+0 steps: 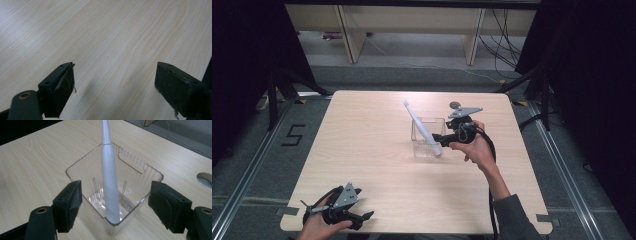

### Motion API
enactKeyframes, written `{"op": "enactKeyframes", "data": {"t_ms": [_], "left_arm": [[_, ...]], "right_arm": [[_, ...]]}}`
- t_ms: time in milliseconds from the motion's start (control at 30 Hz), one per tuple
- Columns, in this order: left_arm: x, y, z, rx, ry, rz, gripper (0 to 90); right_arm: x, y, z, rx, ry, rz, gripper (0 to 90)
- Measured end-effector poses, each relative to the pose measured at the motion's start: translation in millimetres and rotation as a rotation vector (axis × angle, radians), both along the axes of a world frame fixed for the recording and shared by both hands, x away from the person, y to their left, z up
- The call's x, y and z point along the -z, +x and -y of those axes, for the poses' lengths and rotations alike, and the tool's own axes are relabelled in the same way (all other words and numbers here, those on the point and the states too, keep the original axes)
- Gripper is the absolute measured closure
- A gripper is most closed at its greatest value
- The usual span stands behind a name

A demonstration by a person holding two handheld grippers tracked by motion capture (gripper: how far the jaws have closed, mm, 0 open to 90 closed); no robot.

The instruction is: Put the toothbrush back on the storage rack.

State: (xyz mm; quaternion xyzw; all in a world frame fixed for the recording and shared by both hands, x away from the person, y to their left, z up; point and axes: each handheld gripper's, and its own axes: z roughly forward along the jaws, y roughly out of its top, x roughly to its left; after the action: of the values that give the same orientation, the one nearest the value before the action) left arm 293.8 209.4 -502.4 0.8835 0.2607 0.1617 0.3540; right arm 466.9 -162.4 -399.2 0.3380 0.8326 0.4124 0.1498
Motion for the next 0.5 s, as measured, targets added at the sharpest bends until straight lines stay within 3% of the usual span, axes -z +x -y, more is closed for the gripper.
{"op": "enactKeyframes", "data": {"t_ms": [100,133,167,200,300,433,467,500], "left_arm": [[0.2,-1.0,-0.1,-0.012,-0.019,-0.006,15.7],[0.3,-0.7,-0.2,-0.013,-0.018,-0.005,15.7],[0.2,-0.2,-0.4,-0.010,-0.008,-0.004,15.7],[0.2,0.2,-0.3,-0.006,-0.004,0.001,15.7],[0.3,-0.4,0.0,-0.002,-0.001,-0.001,15.8],[0.8,0.0,-0.4,-0.008,-0.008,0.000,15.7],[1.0,-0.1,-0.2,-0.010,-0.013,-0.004,15.7],[1.0,-0.1,-0.2,-0.011,-0.012,-0.003,15.7]], "right_arm": [[-0.8,-3.6,2.3,0.004,0.002,-0.004,27.3],[-0.3,-3.5,3.6,-0.003,0.002,0.017,27.3],[-1.3,-6.5,4.8,0.017,0.008,-0.014,27.4],[-0.2,-5.9,6.3,0.016,0.016,0.005,27.3],[-0.4,-7.2,12.1,0.019,0.013,-0.004,27.3],[-0.9,-8.4,18.7,0.020,0.014,0.018,27.3],[-1.6,-10.2,20.0,0.027,0.013,0.004,27.3],[-1.3,-9.5,22.1,0.021,0.015,0.023,27.3]]}}
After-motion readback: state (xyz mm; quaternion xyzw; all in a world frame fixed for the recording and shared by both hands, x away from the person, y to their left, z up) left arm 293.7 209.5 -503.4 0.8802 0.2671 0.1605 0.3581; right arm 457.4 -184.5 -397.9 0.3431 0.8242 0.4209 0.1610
